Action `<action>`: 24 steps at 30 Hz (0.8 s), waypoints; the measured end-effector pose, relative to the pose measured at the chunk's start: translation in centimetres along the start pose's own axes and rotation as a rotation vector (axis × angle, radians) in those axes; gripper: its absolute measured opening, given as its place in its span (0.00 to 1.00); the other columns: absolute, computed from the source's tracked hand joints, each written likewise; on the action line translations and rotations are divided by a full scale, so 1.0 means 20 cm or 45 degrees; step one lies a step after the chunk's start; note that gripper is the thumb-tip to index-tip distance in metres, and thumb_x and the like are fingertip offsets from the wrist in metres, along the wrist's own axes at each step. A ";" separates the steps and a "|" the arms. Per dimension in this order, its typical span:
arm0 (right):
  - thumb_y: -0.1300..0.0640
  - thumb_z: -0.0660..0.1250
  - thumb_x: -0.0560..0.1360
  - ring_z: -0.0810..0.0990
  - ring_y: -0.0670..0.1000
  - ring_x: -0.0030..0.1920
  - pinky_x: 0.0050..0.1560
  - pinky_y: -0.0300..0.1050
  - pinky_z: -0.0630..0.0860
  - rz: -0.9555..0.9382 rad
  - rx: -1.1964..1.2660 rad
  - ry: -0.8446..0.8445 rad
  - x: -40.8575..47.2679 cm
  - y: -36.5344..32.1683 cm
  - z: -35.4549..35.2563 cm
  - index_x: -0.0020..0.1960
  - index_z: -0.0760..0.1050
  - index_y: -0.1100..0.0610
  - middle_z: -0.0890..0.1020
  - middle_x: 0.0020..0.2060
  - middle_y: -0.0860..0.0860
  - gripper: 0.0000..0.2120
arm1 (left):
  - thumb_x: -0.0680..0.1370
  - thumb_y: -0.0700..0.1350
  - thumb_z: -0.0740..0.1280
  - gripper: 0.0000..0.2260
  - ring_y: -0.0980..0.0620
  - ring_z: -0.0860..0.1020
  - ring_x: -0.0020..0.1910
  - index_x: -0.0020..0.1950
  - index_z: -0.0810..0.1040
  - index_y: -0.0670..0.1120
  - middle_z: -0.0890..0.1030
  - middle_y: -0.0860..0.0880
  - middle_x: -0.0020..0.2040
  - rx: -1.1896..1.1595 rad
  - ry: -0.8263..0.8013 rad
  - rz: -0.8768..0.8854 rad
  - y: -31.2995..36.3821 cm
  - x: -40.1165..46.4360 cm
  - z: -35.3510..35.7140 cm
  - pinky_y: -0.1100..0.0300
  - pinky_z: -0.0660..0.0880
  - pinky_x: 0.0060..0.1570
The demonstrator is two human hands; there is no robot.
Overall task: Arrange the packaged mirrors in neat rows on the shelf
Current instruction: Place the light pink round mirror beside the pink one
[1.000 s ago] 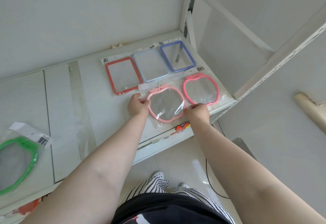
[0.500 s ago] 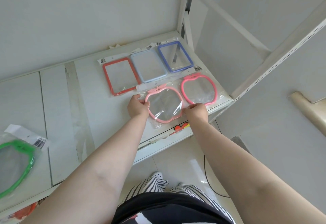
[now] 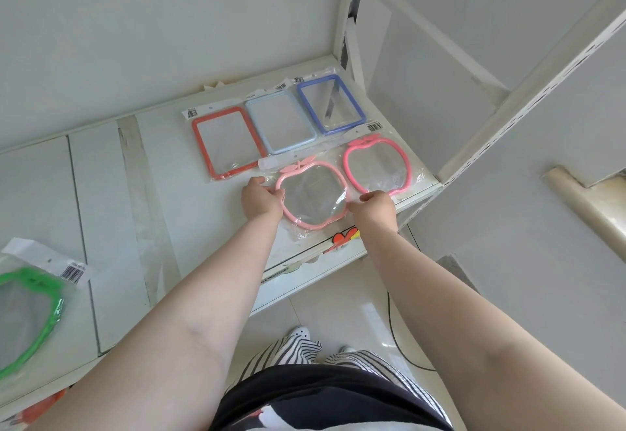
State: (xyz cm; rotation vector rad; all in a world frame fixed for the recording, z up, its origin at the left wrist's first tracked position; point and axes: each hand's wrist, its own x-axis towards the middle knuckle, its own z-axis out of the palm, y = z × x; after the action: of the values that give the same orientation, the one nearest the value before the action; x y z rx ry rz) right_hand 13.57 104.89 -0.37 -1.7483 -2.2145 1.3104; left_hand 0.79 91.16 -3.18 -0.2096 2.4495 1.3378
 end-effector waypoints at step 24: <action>0.56 0.68 0.74 0.80 0.52 0.49 0.51 0.48 0.78 -0.768 -0.298 -0.287 -0.63 0.20 -0.19 0.66 0.72 0.51 0.78 0.61 0.50 0.21 | 0.74 0.40 0.66 0.21 0.45 0.74 0.64 0.68 0.72 0.47 0.76 0.46 0.65 0.389 -0.050 0.343 -0.24 -0.83 -0.38 0.55 0.71 0.62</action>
State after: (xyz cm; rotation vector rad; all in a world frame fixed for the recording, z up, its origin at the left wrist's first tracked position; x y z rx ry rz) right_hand 23.24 96.94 5.36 -0.8631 -2.7926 1.1733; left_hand 15.89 81.56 2.92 0.2263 2.6768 1.0292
